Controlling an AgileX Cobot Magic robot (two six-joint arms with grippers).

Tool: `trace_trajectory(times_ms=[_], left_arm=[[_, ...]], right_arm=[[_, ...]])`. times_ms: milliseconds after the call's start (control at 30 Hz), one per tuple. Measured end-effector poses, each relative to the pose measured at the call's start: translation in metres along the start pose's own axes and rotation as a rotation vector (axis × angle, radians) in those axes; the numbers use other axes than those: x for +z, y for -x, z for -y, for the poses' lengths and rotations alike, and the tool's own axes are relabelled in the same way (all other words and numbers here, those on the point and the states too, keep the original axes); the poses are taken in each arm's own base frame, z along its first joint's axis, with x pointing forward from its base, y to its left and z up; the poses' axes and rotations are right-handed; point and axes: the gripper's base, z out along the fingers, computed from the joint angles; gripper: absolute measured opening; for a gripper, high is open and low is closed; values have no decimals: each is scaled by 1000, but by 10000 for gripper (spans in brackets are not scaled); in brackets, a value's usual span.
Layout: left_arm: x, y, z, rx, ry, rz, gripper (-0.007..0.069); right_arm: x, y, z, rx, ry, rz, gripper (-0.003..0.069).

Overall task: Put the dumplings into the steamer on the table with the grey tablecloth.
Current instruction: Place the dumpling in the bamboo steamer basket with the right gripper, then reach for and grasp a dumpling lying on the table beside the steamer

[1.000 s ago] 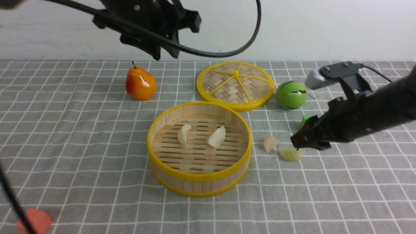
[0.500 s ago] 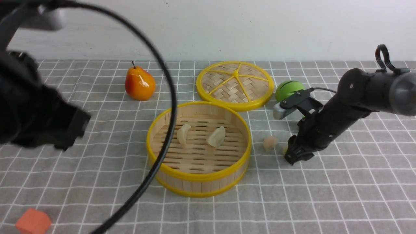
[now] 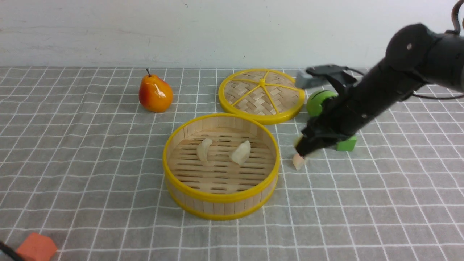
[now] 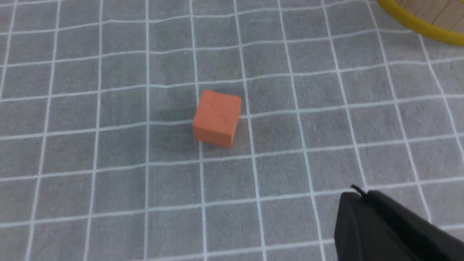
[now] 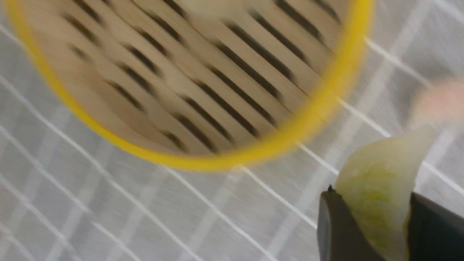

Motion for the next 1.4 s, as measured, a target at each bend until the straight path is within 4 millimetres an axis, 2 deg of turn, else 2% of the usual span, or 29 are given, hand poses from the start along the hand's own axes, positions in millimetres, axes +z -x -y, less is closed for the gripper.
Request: trace_trajectory(times_ms=[33,67,100,133,200,233,300,400,533,567,700,733,767,833,867,900,933,1033,1067,1100,1133,1167,1200,1300,1400], left_arm=[[0,-6,-1,-22,-28,89,-14],[1,-9,-2,-31,-43,132,-14],[-2,-10,-2,-39,-71,202,-14],[-2,-10,-2,-39,-75,206,-14],[-6,-13,-3,-47,-103,286,-14],[-8,-15,-4,-49,-109,313,-14],[-10,-16,-5,-50,-113,334,-14],[-11,-16,-5,-49,-113,343,-14],[-11,-16,-5,-47,-112,346,-14],[-11,-16,-5,-47,-113,346,-14],[-11,-16,-5,-47,-113,346,-14],[-11,-16,-5,-47,-113,346,-14],[-11,-16,-5,-47,-113,346,-14],[-11,-16,-5,-47,-113,347,-14],[-11,-16,-5,-47,-113,347,-14],[-11,-16,-5,-47,-113,348,-14],[-11,-16,-5,-47,-114,349,-14],[-11,-15,-5,-47,-116,353,-14],[-11,-15,-5,-47,-116,353,-14],[-11,-15,-5,-47,-117,355,-14],[-11,-15,-5,-45,-116,357,-14],[-11,-15,-5,-45,-116,357,-14],[-11,-15,-5,-44,-115,358,-14],[-11,-15,-6,-38,-109,360,-14],[-11,-15,-6,-32,-103,362,-14]], right_arm=[[6,10,-28,-23,52,58,201],[12,13,-40,-36,73,82,201],[27,16,-56,-51,92,102,201],[28,16,-59,-55,99,101,201],[62,17,-76,-63,102,121,201],[84,14,-84,-72,94,121,201],[109,9,-84,-67,75,114,201],[130,3,-78,-45,55,98,208],[135,1,-75,-1,50,93,311],[135,2,-75,6,51,94,377],[113,12,-78,20,63,130,555],[103,17,-77,23,66,144,582],[102,18,-76,26,65,146,586],[62,30,-64,68,49,190,610],[62,30,-64,68,49,190,610],[37,35,-44,143,10,221,601],[24,35,-30,197,-18,231,589],[9,27,14,341,-119,219,545],[10,26,17,341,-128,214,541],[13,20,30,375,-161,189,524],[25,11,46,405,-196,140,503],[29,8,49,412,-204,125,497],[47,-1,61,429,-221,67,477],[75,-12,74,451,-237,25,460],[87,-14,81,460,-248,41,435]])
